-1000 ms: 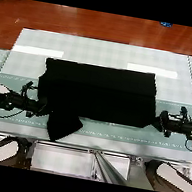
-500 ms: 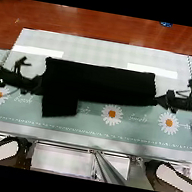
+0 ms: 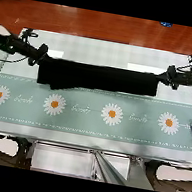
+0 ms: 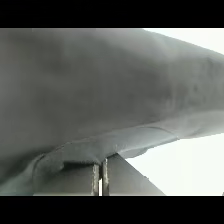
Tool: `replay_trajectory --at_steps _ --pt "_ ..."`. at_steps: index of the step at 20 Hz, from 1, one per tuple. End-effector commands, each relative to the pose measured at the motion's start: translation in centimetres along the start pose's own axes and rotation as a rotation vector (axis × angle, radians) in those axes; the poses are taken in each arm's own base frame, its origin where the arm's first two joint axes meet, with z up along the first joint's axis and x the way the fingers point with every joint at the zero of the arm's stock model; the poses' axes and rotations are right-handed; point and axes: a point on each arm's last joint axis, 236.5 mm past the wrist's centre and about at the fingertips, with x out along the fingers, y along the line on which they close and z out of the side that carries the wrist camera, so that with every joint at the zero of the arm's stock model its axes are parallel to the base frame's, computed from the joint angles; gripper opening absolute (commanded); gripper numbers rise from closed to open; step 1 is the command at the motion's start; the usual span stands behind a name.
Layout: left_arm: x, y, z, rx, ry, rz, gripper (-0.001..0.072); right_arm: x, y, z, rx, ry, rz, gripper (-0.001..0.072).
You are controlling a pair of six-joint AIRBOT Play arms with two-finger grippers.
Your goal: Fold the shirts.
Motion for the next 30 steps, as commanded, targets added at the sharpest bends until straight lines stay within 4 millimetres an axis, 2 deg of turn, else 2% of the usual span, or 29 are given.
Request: replay_trajectory --at_steps 1,5,7,8,9,10,11,12,14,17,19,21,23,25,28,30 --pt "1.7 -0.4 3.1 -0.008 0.041 -0.025 0.0020 2.8 -0.6 2.0 0.007 0.002 -0.005 0.0031" --pt "2.5 -0.3 5.5 0.007 0.018 -0.028 0.0020 4.7 -1.4 3.3 0.031 -0.005 -0.012 0.0031" --pt "3.1 0.2 5.6 -0.001 0.030 -0.026 0.0021 5.2 -2.0 3.9 0.058 -0.018 -0.019 0.0032" --pt "3.4 0.4 5.5 -0.005 0.038 -0.025 0.0032 5.3 -2.3 4.3 0.068 -0.034 -0.026 0.0057" --pt "3.6 0.6 5.4 -0.006 0.044 -0.025 0.0180 5.3 -2.5 4.7 0.078 -0.050 -0.031 0.0236" --pt "3.5 0.6 5.0 -0.006 0.061 -0.025 0.0494 5.2 -2.4 4.8 0.077 -0.055 -0.031 0.0418" --pt "3.0 0.8 4.8 -0.011 0.076 -0.025 0.0504 4.7 -2.4 4.9 0.067 -0.047 -0.030 0.0409" --pt "2.0 1.2 4.7 -0.033 0.091 -0.016 0.0503 3.8 -2.4 4.8 0.044 -0.020 -0.034 0.0408" --pt "-1.1 3.0 4.2 -0.026 0.106 0.055 0.0503 0.7 -3.7 4.4 0.038 0.022 -0.088 0.0408" --pt "-7.7 5.5 4.4 0.031 0.008 0.237 0.0503 -4.3 -6.6 3.9 0.036 0.017 -0.210 0.0408" --pt "-12.1 5.5 4.8 0.086 -0.114 0.348 0.0503 -6.0 -8.6 3.5 0.052 0.015 -0.309 0.0408" --pt "-14.6 3.5 4.1 0.146 -0.222 0.358 0.0503 -5.3 -9.5 2.4 0.073 0.040 -0.325 0.0408" --pt "-15.4 0.8 2.1 0.207 -0.315 0.308 0.0503 -3.3 -10.3 1.0 0.102 0.056 -0.319 0.0408" --pt "-14.8 -0.7 -0.7 0.243 -0.380 0.268 0.0503 -1.2 -10.7 0.1 0.135 0.049 -0.296 0.0408" --pt "-12.2 -0.9 -4.8 0.260 -0.392 0.251 0.0504 1.5 -9.4 -0.1 0.189 0.063 -0.176 0.0408" --pt "-10.2 -1.0 -6.2 0.282 -0.382 0.245 0.0503 3.2 -8.3 -0.3 0.206 0.078 -0.108 0.0408"
